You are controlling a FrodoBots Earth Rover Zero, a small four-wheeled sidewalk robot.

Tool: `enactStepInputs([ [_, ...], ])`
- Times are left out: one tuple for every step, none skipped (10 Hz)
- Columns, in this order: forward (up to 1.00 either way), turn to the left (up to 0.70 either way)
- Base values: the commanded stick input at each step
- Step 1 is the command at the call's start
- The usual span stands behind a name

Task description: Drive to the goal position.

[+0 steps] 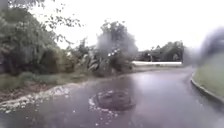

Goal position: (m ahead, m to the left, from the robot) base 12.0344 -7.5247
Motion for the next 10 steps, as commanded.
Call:
enactStepInputs([
  [0.7,-0.14],
  [0.7,-0.14],
  [0.7,-0.14],
  [0.7,-0.14],
  [0.7,-0.14],
  [0.7,-0.14],
  [0.7,-0.14],
  [0.7,-0.14],
  [0.7,-0.14],
  [0.7,-0.14],
])
